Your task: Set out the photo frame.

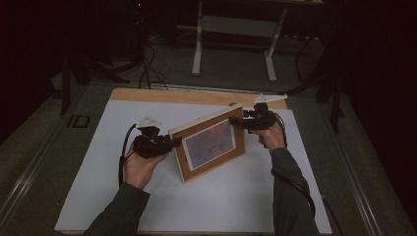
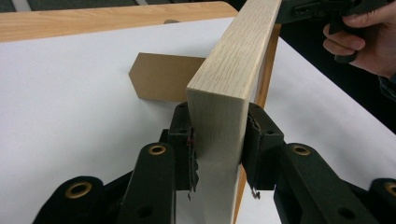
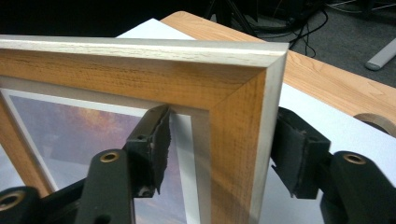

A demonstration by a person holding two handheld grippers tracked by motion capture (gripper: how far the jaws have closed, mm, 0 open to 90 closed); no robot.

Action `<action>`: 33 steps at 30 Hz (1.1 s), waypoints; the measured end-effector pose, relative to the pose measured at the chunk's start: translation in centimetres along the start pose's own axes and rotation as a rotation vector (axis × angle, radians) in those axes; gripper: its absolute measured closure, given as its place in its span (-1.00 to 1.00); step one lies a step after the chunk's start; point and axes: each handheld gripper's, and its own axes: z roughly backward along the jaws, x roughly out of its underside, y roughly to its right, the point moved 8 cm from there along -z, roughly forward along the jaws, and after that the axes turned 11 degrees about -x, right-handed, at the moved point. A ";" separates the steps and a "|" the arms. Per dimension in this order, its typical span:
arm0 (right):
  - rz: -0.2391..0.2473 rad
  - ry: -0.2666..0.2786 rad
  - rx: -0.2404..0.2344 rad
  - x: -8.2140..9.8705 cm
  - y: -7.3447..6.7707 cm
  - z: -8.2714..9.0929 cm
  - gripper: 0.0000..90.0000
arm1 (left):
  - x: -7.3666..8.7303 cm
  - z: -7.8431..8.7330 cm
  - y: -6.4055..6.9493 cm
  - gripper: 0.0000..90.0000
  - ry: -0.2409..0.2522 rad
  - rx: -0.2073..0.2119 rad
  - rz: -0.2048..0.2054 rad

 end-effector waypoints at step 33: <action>-0.072 0.059 0.125 2.0 -1.1 2.8 0.37 | -1.7 -2.5 -2.6 0.50 0.064 0.124 -0.074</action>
